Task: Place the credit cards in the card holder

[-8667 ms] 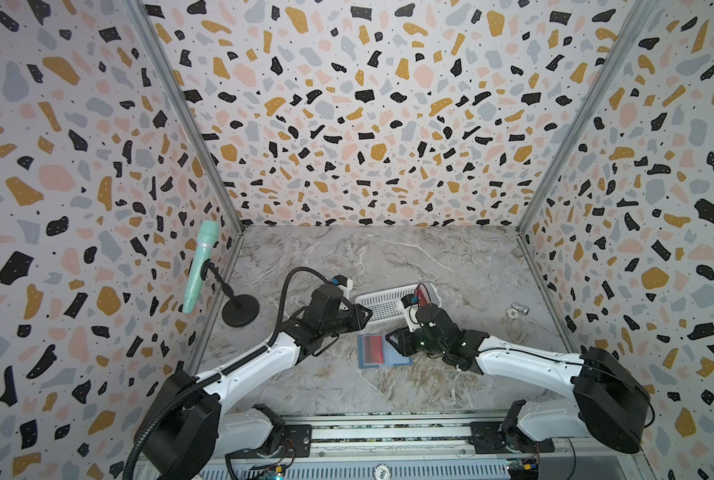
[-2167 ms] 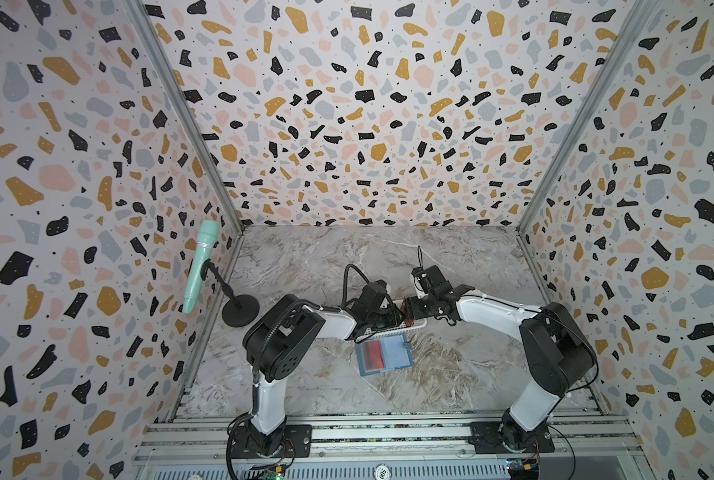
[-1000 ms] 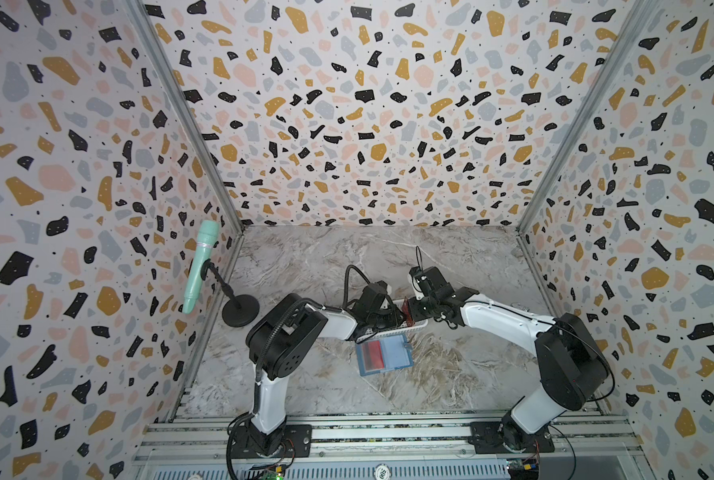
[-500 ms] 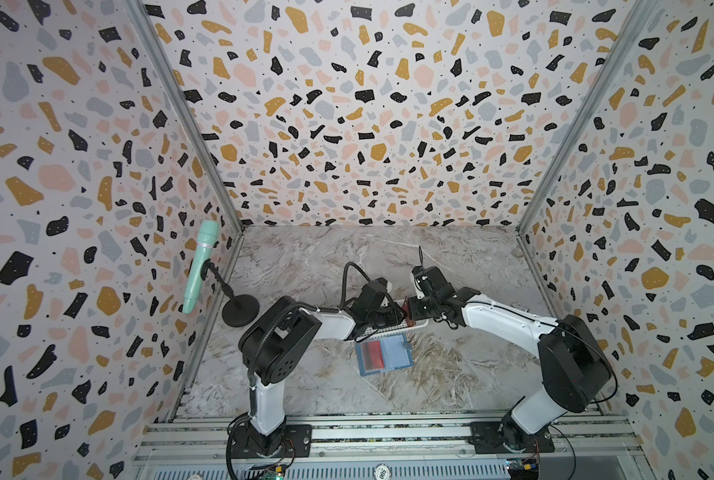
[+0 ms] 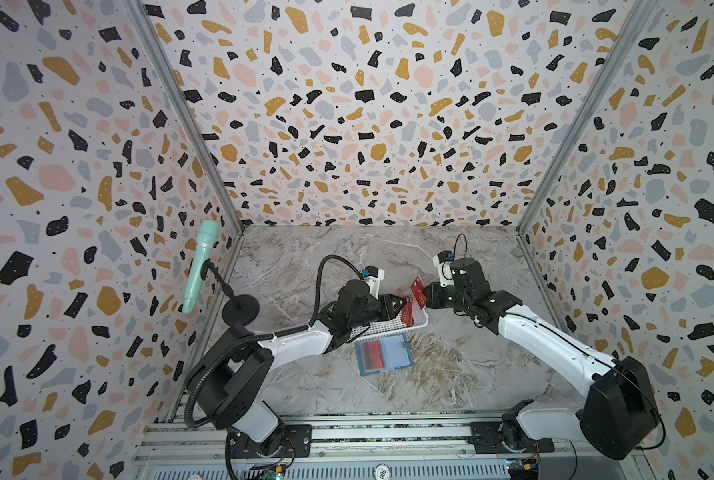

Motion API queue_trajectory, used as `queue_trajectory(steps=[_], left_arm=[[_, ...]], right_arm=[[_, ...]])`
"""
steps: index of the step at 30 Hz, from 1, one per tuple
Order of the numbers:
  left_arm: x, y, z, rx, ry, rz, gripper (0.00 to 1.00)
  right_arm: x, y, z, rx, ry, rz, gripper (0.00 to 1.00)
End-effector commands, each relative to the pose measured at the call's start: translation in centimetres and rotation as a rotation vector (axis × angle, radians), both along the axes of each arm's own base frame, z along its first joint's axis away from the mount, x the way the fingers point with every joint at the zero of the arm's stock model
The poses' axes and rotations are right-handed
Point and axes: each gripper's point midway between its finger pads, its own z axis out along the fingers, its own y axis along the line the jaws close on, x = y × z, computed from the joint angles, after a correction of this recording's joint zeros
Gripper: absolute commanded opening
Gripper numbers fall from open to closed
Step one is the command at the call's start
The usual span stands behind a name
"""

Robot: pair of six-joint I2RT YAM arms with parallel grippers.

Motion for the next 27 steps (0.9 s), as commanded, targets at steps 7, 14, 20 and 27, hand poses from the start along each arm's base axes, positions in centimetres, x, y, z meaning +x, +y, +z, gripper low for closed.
queue_trajectory(steps=[7,14,20,27], left_arm=[[-0.8,-1.2,2.4,-0.116,-0.042,-0.066,0.31],[-1.7,-0.9,5.0,-0.259,-0.056,-0.083,0.32],[-3.1,-0.3,7.5,-0.436,-0.073,-0.115,0.34],[-4.1,-0.2,9.9,-0.549,-0.077,-0.17,0.34]], right_arm=[[-1.3,0.8,1.1,0.103,-0.017,0.068,0.0],[-2.0,-0.3,3.7,0.251,-0.072,0.053,0.0],[-3.2,-1.2,6.9,0.383,-0.129,0.077,0.0],[-5.3,-0.5,10.3,0.564,-0.168,0.162,0.0]])
